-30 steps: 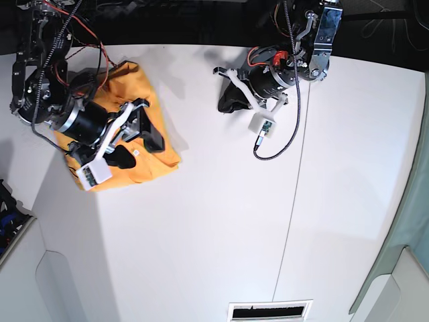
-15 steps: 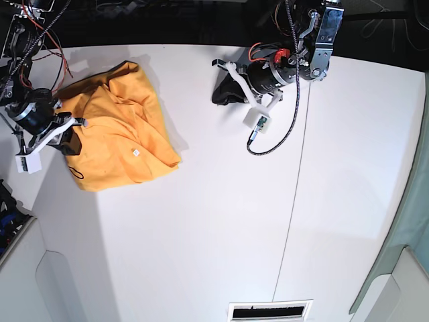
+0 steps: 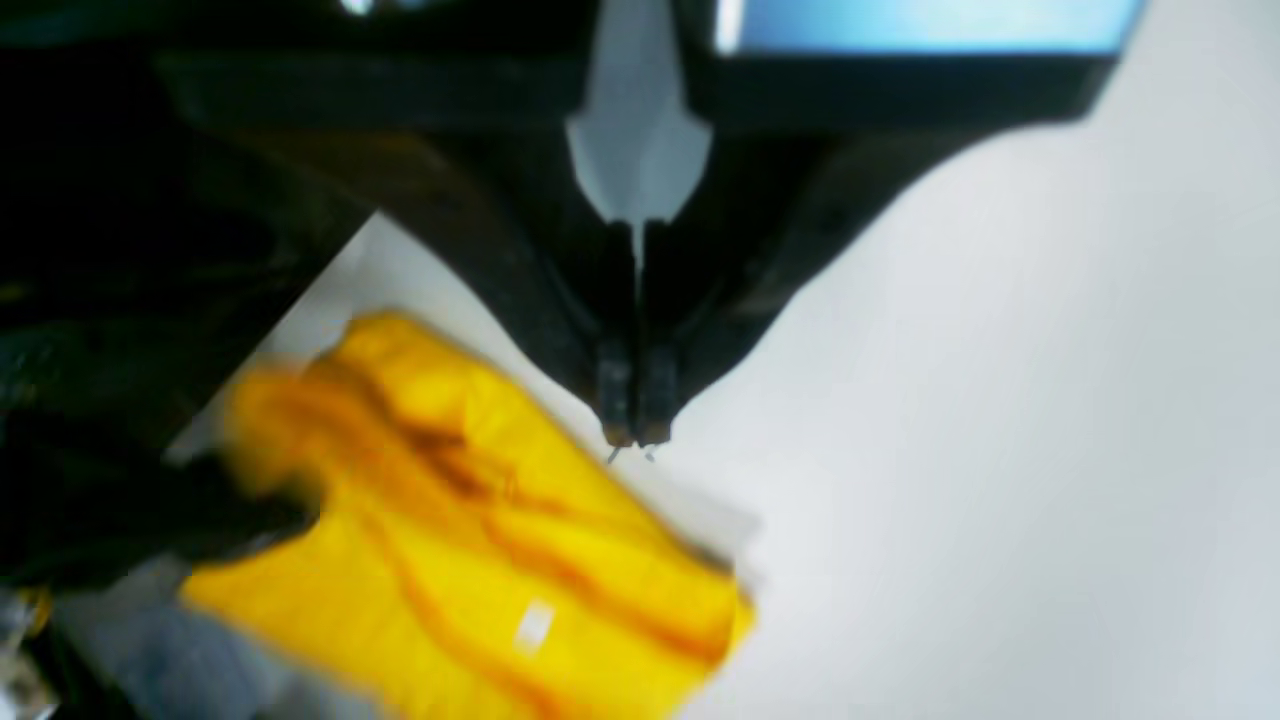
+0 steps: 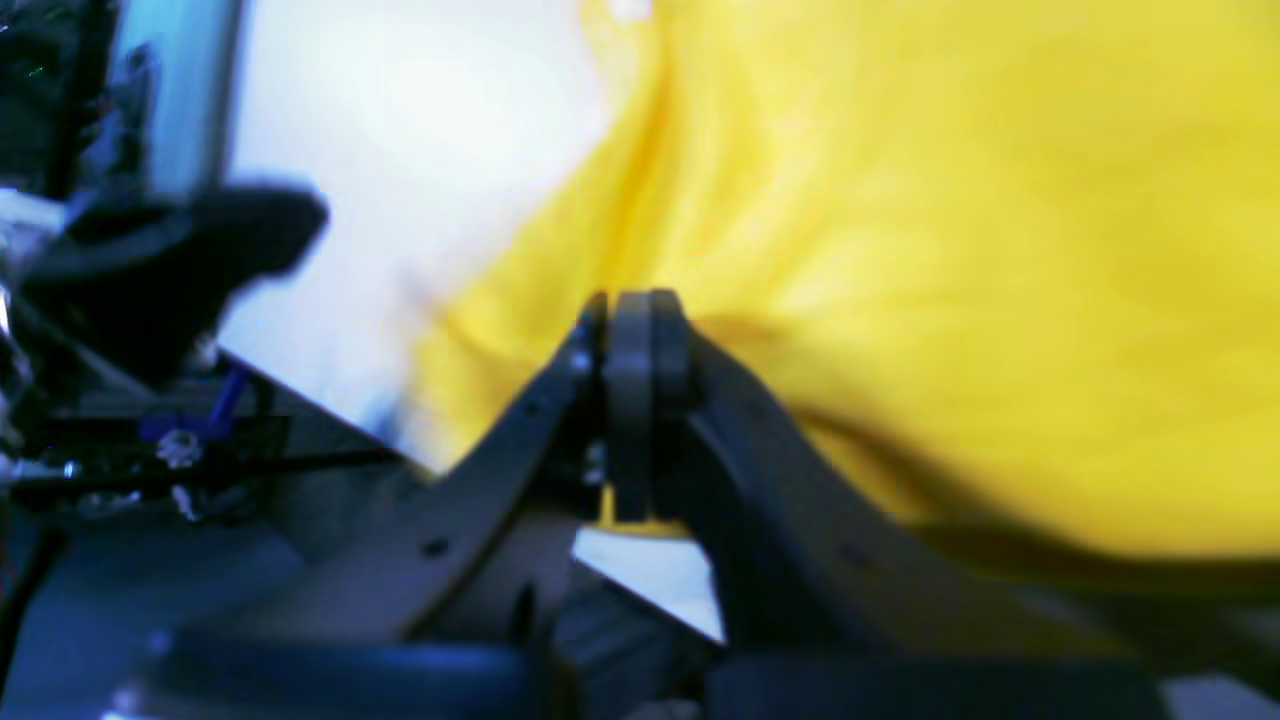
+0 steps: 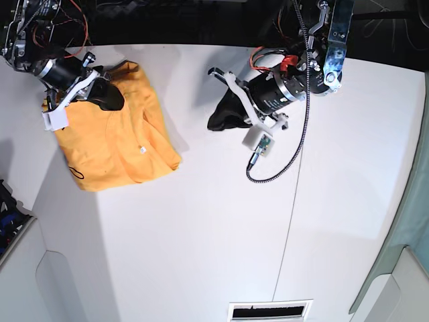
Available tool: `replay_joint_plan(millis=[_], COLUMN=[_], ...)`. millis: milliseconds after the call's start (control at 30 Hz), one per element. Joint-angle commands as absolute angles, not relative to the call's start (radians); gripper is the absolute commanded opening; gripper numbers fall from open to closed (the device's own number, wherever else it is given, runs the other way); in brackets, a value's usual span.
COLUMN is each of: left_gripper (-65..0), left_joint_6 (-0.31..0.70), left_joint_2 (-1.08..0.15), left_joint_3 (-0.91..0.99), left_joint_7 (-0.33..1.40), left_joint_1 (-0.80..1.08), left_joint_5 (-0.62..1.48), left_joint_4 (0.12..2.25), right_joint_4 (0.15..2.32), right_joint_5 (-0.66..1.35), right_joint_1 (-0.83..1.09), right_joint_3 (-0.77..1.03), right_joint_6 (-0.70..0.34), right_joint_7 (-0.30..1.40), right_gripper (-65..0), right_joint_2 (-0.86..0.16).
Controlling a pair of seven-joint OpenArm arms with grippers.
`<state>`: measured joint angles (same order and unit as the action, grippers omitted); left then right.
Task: Layout the t-shirt on the table in an organized manner, then fold the t-shirt properly
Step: 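Grasp the bundle edge with the left gripper and pull it flat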
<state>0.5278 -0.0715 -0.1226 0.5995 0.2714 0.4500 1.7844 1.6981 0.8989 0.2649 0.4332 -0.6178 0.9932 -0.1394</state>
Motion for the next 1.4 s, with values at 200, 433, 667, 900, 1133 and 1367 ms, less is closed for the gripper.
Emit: replay_joint_plan(millis=[200,433,667,900,1133,1367], left_gripper=[-65.0,-65.0,-65.0,-65.0,-65.0,-65.0], left_joint_6=[0.536,0.535,0.520,0.520,0.519,0.462], left_joint_2=[-0.035,-0.027,0.074,0.106,0.120,0.118], left_joint_3=[-0.159,-0.360,-0.414,-0.414,-0.414,-0.410], left_joint_7=[0.581,0.551,0.513,0.543,0.588,0.609], left_joint_1=[0.269,0.268,0.239,0.134,0.032,-0.070], left_joint_5=[0.534,0.448,0.418,0.488,0.501,0.544], left_joint_4=[1.845,1.807,1.592,1.405,1.205,1.059], right_joint_4=[1.806,1.804,1.706,1.325,1.068,1.066], right_joint_5=[0.820,0.660,0.491,0.401,0.397,0.431], right_joint_1=[0.225,0.064,-0.068,-0.266,-0.322,-0.226], right_joint_3=[0.456,0.503,0.503,0.498,0.476,0.477], right_joint_6=[-0.606,-0.586,-0.561,-0.554,-0.562,-0.566], right_joint_7=[0.892,0.811,0.665,0.628,0.587,0.587], right_gripper=[-65.0,-65.0,-65.0,-65.0,-65.0,-65.0], right_joint_2=[-0.155,-0.154,-0.151,-0.170,-0.240,-0.311])
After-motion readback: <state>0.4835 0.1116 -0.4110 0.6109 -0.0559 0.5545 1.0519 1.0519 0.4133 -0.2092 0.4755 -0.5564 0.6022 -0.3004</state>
